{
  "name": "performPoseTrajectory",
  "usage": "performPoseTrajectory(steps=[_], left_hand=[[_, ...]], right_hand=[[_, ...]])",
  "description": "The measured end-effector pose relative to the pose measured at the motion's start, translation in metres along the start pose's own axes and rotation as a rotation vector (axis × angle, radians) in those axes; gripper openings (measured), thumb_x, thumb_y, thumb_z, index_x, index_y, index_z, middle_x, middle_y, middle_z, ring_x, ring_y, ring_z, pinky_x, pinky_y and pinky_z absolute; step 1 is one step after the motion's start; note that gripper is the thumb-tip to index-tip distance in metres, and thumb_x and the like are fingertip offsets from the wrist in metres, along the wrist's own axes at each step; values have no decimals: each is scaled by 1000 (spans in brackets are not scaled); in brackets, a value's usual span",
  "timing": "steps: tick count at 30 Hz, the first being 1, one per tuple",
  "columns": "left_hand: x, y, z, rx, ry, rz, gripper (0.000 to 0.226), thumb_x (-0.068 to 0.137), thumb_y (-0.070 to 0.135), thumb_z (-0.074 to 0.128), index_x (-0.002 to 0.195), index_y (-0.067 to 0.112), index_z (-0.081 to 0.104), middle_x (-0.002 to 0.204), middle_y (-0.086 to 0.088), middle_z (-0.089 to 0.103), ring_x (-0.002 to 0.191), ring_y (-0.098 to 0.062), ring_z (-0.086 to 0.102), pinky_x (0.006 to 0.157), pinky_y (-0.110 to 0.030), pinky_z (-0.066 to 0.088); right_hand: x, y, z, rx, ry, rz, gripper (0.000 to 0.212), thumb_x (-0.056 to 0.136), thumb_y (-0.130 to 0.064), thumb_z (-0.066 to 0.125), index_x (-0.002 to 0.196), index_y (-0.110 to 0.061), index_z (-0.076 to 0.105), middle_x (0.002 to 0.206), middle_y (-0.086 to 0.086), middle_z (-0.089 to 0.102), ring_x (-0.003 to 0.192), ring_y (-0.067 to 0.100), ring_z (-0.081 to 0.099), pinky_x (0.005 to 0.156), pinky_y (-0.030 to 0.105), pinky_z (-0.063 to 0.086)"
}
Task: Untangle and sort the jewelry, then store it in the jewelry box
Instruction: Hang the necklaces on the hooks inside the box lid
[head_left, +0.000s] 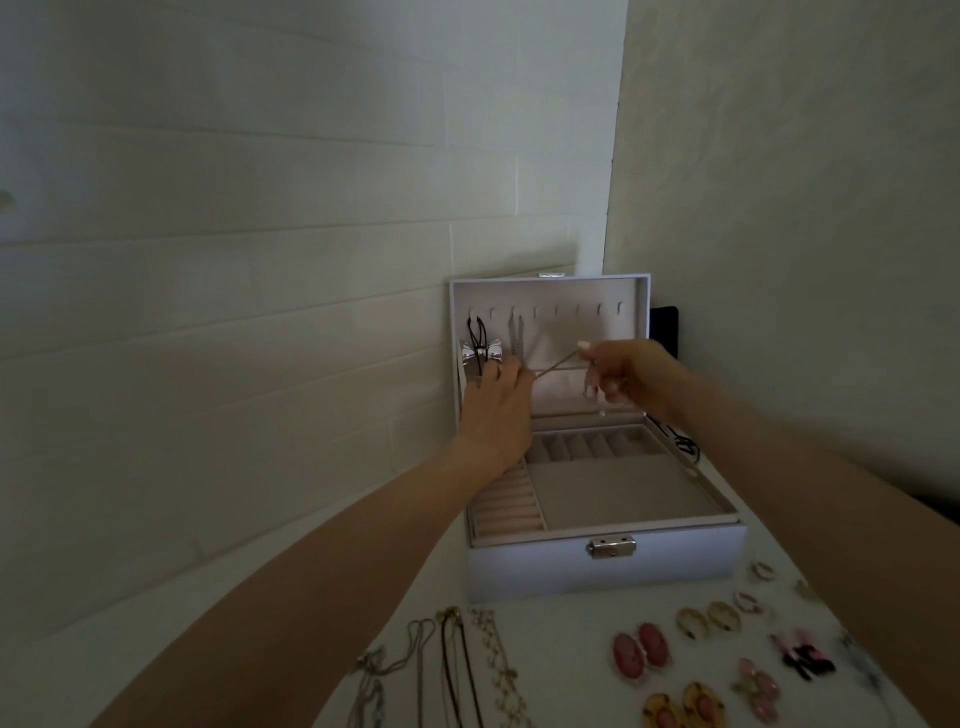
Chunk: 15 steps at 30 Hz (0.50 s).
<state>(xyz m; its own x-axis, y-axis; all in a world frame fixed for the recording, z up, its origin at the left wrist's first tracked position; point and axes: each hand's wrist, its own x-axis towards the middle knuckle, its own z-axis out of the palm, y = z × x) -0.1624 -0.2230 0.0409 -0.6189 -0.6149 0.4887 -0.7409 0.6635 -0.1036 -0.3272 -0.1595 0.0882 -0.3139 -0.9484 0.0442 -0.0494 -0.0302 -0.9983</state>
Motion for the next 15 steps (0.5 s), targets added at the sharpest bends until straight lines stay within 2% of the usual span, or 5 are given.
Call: performPoseTrajectory(steps=[2, 5, 8, 12, 15], left_hand=[[-1, 2, 2, 29, 35, 14, 61, 80, 10, 57, 137, 9, 35, 142, -11, 29, 127, -30, 32, 94, -38, 36], [-2, 4, 6, -33, 31, -13, 64, 79, 10, 59, 138, 10, 35, 142, -11, 28, 125, -29, 34, 94, -38, 39], [2, 7, 3, -162, -65, -69, 63, 80, 5, 58, 138, 8, 33, 146, -15, 23, 120, -34, 44, 85, -37, 44], [7, 3, -2, -257, -175, -106, 58, 85, 9, 55, 138, 8, 30, 140, -19, 28, 109, -40, 52, 72, -34, 37], [10, 0, -2, -312, -209, -132, 52, 85, 9, 54, 134, 7, 35, 137, -18, 31, 111, -42, 50, 78, -38, 41]], right_hand=[[3, -7, -1, -20, 22, -72, 15, 86, -17, 66, 90, -3, 65, 67, 7, 70, 51, 10, 57, 49, 18, 49], [14, -9, 5, -146, 42, -169, 18, 87, -20, 66, 98, -5, 67, 86, 6, 73, 69, 10, 64, 62, 19, 54], [27, -8, 15, -200, 116, -231, 13, 86, -19, 69, 92, -7, 68, 82, 3, 71, 70, 9, 63, 68, 22, 53], [44, -4, 24, -351, 209, -276, 13, 84, -13, 69, 91, -2, 68, 79, 8, 71, 66, 12, 64, 64, 19, 54], [52, 4, 32, -706, 279, -299, 5, 81, -14, 69, 85, -16, 68, 81, 6, 73, 79, 20, 68, 79, 37, 55]])
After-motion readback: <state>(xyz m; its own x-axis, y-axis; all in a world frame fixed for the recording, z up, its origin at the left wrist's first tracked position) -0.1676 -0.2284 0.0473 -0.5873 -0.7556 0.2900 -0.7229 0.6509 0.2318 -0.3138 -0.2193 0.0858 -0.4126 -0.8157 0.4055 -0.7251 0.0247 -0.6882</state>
